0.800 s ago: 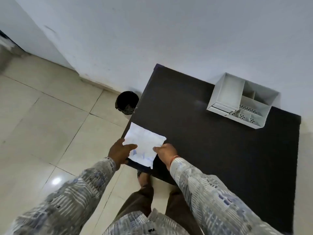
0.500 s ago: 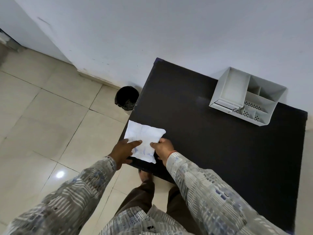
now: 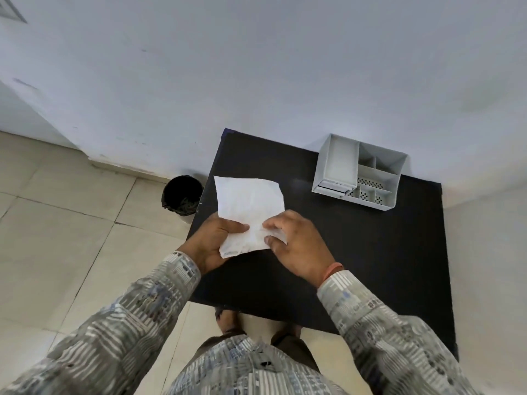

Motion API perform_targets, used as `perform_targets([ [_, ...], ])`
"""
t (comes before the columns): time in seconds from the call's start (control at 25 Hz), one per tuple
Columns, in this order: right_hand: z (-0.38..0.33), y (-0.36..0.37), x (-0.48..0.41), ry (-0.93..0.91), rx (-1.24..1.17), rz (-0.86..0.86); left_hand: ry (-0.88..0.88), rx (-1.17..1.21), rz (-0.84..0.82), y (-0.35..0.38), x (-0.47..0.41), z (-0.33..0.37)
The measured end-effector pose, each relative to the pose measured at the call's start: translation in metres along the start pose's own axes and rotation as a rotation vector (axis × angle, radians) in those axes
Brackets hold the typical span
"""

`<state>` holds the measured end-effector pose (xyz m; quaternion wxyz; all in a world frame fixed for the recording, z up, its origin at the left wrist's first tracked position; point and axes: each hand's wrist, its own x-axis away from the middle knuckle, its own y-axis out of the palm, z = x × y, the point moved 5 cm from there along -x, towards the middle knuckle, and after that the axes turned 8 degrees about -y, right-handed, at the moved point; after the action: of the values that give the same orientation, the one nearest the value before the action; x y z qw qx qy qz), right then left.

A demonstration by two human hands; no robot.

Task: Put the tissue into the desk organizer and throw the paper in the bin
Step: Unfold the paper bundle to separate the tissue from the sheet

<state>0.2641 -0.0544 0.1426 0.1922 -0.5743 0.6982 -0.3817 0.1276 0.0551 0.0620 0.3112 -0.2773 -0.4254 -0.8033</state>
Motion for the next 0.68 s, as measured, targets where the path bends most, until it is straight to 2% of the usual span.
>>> perform_targets([
  [0.12,0.001,-0.008,0.008,0.014,0.056,0.003,0.047,-0.092,-0.073,0.017,0.004,0.008],
  [0.28,-0.013,-0.021,0.019,-0.003,0.086,0.015,0.045,-0.155,-0.081,0.028,0.013,0.010],
  [0.36,-0.022,-0.026,0.032,-0.059,0.070,-0.021,0.052,-0.118,-0.045,0.024,0.012,0.014],
  [0.44,-0.030,-0.053,0.069,-0.073,0.097,0.073,0.002,-0.120,-0.058,0.048,0.015,0.016],
  [0.56,-0.035,-0.060,0.081,-0.052,0.167,0.084,-0.042,-0.094,-0.014,0.062,0.023,0.022],
  [0.64,-0.033,-0.050,0.066,-0.072,0.268,0.086,-0.062,-0.061,-0.061,0.074,0.034,0.021],
  [0.68,-0.032,-0.045,0.059,-0.075,0.244,0.109,-0.058,-0.035,-0.100,0.080,0.039,0.022],
])
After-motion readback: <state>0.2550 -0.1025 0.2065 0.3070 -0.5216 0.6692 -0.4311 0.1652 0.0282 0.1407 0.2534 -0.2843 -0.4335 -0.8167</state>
